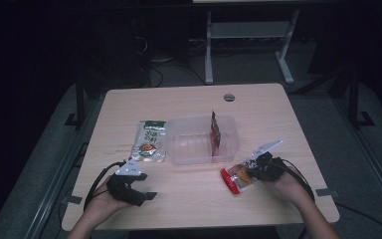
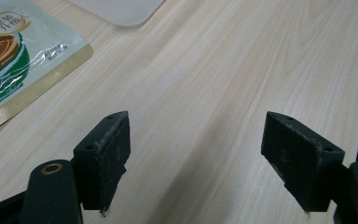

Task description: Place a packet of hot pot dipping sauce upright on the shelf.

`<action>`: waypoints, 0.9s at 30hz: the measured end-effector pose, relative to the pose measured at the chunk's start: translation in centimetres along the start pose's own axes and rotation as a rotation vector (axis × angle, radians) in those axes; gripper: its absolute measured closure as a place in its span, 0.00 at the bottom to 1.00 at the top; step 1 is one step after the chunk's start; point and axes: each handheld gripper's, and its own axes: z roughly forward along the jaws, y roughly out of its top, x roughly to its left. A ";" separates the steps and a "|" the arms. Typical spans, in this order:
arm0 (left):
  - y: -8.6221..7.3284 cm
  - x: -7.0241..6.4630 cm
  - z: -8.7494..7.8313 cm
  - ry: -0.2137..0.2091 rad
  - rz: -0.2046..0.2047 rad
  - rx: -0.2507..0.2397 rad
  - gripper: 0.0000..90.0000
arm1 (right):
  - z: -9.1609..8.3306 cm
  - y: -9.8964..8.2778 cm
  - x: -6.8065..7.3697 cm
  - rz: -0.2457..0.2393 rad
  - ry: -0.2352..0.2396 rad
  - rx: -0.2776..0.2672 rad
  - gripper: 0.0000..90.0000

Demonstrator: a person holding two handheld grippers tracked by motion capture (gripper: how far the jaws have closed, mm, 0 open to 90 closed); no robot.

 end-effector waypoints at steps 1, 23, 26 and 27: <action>0.0 -0.1 0.1 0.002 -0.005 -0.007 0.26 | 0.1 0.1 0.3 -0.014 0.007 0.000 1.00; 0.3 -0.4 0.4 -0.017 0.015 0.009 0.26 | 1.3 2.8 4.6 -0.131 0.112 -0.049 1.00; 0.3 -0.5 0.4 -0.019 0.011 0.008 0.26 | 1.2 4.0 4.3 -0.130 0.071 -0.074 1.00; 0.4 -0.6 0.4 -0.019 0.014 0.007 0.26 | 1.5 4.3 4.3 -0.128 0.055 -0.066 1.00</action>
